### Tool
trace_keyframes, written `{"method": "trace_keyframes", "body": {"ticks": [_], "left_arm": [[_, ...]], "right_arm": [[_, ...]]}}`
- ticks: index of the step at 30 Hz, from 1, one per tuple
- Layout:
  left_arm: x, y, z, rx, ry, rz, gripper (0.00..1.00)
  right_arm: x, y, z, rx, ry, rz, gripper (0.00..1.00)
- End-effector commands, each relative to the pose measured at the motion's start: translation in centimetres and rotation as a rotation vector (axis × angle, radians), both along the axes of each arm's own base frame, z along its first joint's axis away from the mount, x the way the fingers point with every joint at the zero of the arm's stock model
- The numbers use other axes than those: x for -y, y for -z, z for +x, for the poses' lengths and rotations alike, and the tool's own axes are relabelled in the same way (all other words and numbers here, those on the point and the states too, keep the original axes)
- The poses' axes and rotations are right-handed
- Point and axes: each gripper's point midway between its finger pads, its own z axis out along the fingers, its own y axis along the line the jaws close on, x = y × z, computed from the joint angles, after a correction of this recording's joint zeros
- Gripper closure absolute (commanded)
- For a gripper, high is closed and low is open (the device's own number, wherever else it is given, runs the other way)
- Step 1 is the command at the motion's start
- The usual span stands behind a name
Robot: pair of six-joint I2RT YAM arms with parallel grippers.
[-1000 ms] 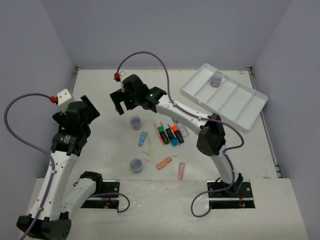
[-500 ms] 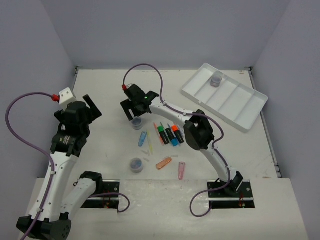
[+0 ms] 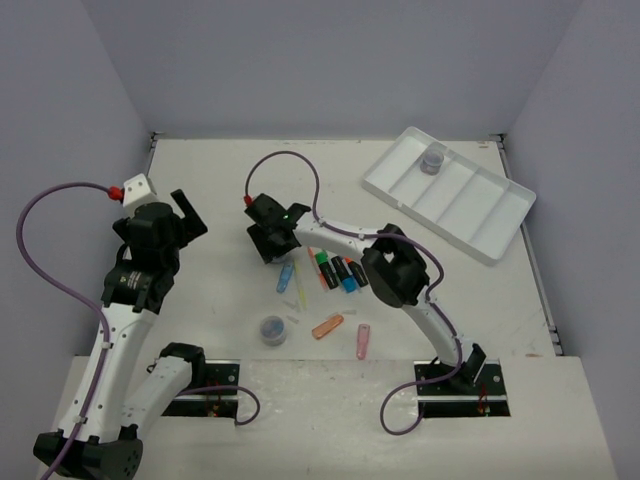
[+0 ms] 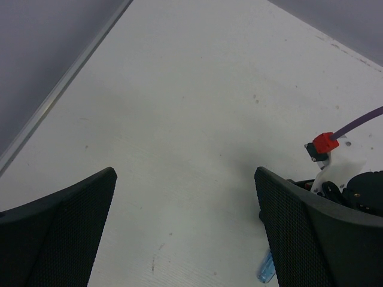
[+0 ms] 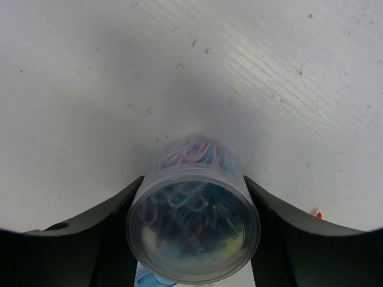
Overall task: Sort the stationery into containers
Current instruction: Pick up the stationery from the center of the board, then place the stationery in the storage box.
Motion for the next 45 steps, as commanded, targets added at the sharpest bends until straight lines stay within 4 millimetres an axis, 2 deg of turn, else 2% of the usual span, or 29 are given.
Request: {"method": "trace_keyframes", "body": {"ticks": [1,3,6,8,10,12,14,16,18,19,21,24,27,29,34,37,39,41,45], "left_arm": [[0.2,-0.7,0.7,0.039,0.027,0.009,0.0],[0.3,-0.8,0.8,0.04,0.031,0.009,0.0],[0.4,-0.7,0.8,0.039,0.037,0.009,0.0],[0.5,-0.6,0.9,0.036,0.044,0.009,0.0],[0.5,-0.5,0.9,0.034,0.048,0.009,0.0],[0.7,-0.4,1.0,0.033,0.057,0.009,0.0],[0.9,-0.3,1.1,0.032,0.067,0.008,0.0],[1.1,-0.2,1.2,0.029,0.079,0.007,0.0],[1.2,-0.2,1.3,0.03,0.085,0.005,0.0],[1.2,-0.2,1.4,0.027,0.088,0.005,0.0],[1.4,0.0,1.5,0.02,0.098,0.004,0.0],[1.9,0.3,1.8,0.013,0.125,0.0,0.0],[2.0,0.5,1.9,0.007,0.135,0.003,0.0],[2.0,0.5,1.9,0.009,0.135,0.004,0.0],[2.3,0.6,2.0,0.01,0.156,0.002,0.0],[2.4,0.6,2.0,0.011,0.161,0.001,0.0],[2.4,0.5,2.0,0.013,0.163,0.002,0.0],[2.4,0.4,1.9,0.018,0.163,0.002,0.0],[2.5,0.3,1.9,0.021,0.168,0.002,0.0]], "right_arm": [[0.0,-5.1,1.2,0.096,0.062,0.063,0.58],[-0.3,-6.1,1.6,0.119,0.063,0.084,0.6],[-0.7,-10.2,2.7,0.183,0.049,0.142,0.66],[0.9,-13.1,4.9,0.229,0.09,0.174,0.67],[5.3,-15.6,8.1,0.265,0.185,0.186,0.68],[10.7,-17.2,10.9,0.292,0.306,0.179,0.69],[17.3,-16.9,13.6,0.29,0.448,0.139,0.7],[25.7,-15.8,16.5,0.265,0.623,0.097,0.7],[30.8,-15.0,17.9,0.243,0.715,0.067,0.7],[32.9,-14.7,18.7,0.236,0.749,0.065,0.7],[36.0,-14.5,20.3,0.238,0.786,0.069,0.71],[39.6,-13.8,23.2,0.244,0.82,0.056,0.75],[41.5,-13.2,24.8,0.242,0.827,0.044,0.75],[41.9,-12.0,25.2,0.227,0.811,0.036,0.73],[40.8,-10.9,25.8,0.205,0.758,0.065,0.68],[40.2,-9.8,25.7,0.175,0.742,0.063,0.61],[40.2,-9.3,25.5,0.167,0.744,0.051,0.56],[40.4,-8.8,25.3,0.161,0.75,0.032,0.48],[41.2,-9.0,24.9,0.17,0.774,0.0,0.44]]}}
